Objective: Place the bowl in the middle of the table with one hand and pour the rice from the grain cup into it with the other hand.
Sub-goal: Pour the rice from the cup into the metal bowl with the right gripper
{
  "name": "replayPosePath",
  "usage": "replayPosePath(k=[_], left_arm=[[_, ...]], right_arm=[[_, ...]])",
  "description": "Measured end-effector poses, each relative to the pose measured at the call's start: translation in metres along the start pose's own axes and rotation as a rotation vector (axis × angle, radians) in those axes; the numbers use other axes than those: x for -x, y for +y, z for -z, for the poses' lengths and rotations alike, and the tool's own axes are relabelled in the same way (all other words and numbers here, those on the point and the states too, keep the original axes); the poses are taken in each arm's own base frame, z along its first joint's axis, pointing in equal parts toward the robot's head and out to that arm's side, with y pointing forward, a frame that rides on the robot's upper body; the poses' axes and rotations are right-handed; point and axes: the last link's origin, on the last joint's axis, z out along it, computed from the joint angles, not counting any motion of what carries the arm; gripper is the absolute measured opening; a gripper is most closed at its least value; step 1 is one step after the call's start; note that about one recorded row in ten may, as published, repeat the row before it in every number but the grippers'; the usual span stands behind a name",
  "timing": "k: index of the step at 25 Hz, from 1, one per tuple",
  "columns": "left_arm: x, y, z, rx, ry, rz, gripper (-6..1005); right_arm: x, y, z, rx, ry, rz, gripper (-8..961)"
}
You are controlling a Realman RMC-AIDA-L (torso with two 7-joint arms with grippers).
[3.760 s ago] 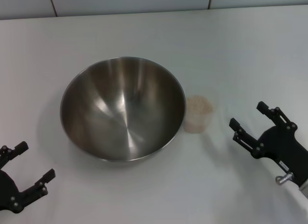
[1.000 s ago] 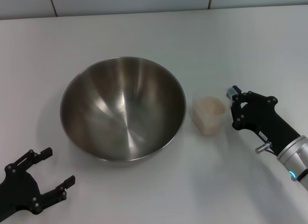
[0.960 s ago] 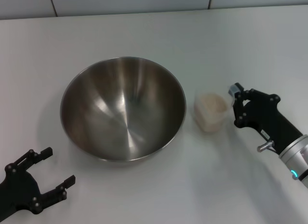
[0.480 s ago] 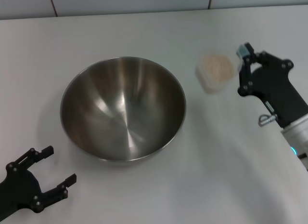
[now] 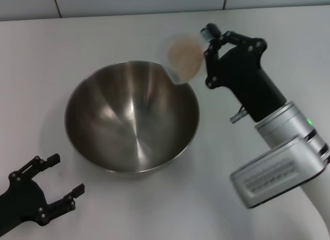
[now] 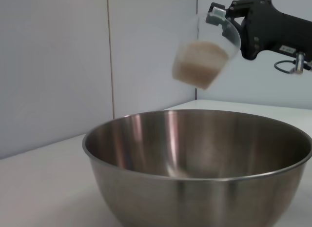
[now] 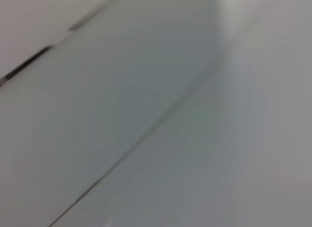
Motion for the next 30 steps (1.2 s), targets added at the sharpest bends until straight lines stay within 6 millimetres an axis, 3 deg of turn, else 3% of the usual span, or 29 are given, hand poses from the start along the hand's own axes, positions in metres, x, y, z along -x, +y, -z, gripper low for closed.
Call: replayPosePath(k=[2,14,17,30], left_arm=[[-0.001,0.000,-0.001,0.000,0.006,-0.002,862],[-0.004,-0.001,-0.006,0.010,0.016,-0.010,862],[-0.004,-0.001,-0.007,0.013,0.018,-0.010,862],[-0.006,-0.002,-0.008,0.017,0.026,-0.014,862]], right_arm=[[0.009,0.008,0.000,0.031,-0.043,0.222,17],[0.027,0.030,0.006,0.112,-0.240,0.801,18],[0.027,0.038,0.002,0.137,-0.269,1.045,18],[0.037,0.052,-0.001,0.096,-0.416,1.588,25]])
